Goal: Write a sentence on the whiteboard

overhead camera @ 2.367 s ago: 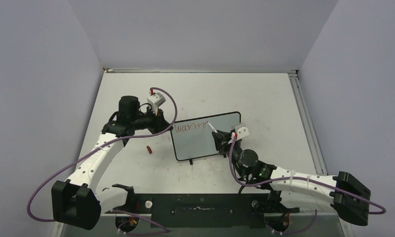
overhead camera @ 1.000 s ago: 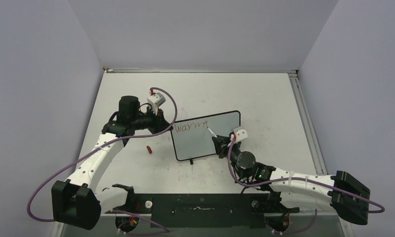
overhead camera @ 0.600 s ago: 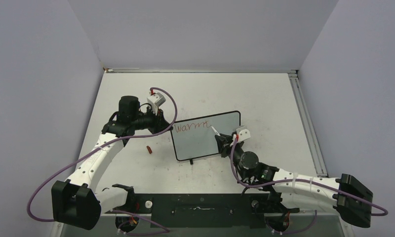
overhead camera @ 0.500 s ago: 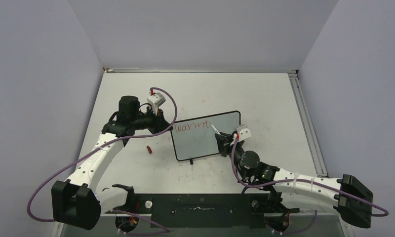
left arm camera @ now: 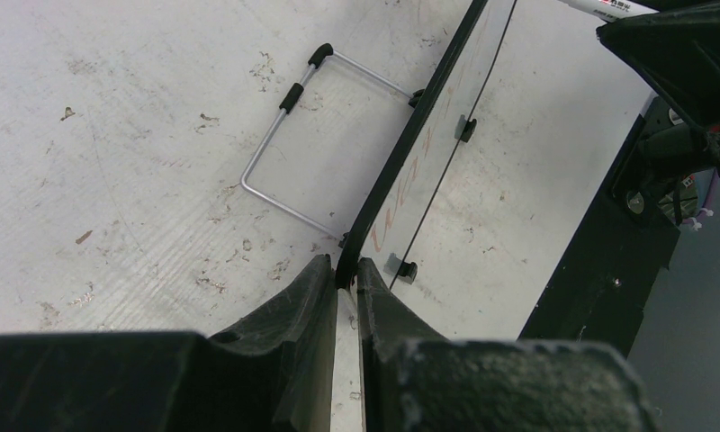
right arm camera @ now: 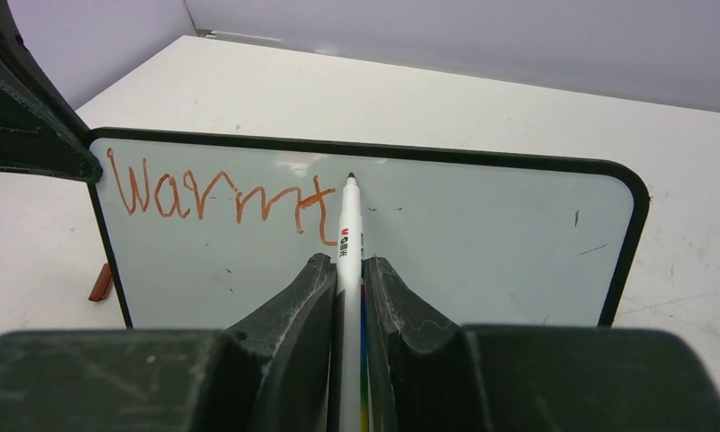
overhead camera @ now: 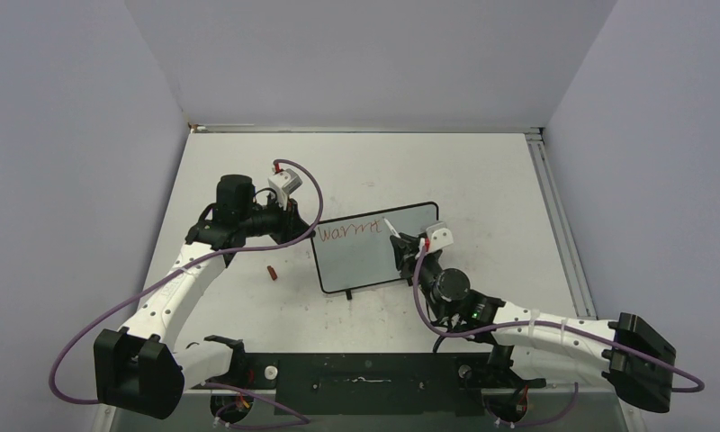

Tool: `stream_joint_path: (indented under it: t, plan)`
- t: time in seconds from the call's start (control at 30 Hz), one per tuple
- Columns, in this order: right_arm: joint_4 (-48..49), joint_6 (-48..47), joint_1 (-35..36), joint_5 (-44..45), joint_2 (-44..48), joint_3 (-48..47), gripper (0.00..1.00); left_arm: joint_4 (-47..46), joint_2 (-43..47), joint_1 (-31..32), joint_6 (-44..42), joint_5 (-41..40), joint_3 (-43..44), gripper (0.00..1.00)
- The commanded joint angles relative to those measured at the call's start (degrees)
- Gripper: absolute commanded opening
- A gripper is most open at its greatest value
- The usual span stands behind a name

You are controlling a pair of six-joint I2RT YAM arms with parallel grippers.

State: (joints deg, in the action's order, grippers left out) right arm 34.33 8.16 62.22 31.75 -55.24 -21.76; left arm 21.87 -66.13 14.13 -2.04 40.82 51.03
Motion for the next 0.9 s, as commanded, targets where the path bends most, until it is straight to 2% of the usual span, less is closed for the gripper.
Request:
stream_joint_path:
  t: [0.0,0.57,0.87]
  plan:
    - [3.7,-0.3,-1.0,0.7,-0.6,-1.9,0.05,2.1,-0.3,-0.4,-1.2,-1.9,-0.1,0.00]
    - [-2.4,7.8,-0.2,0.6,1.8,4.4,0.05,2.1,-0.3,-0.4,-1.2,-1.8,0.0,0.00]
    - [-1.7,6.5,-0.1,0.9,1.8,3.8,0.05,2.1,-0.2,-0.4,-1.2,-1.8,-0.1,0.00]
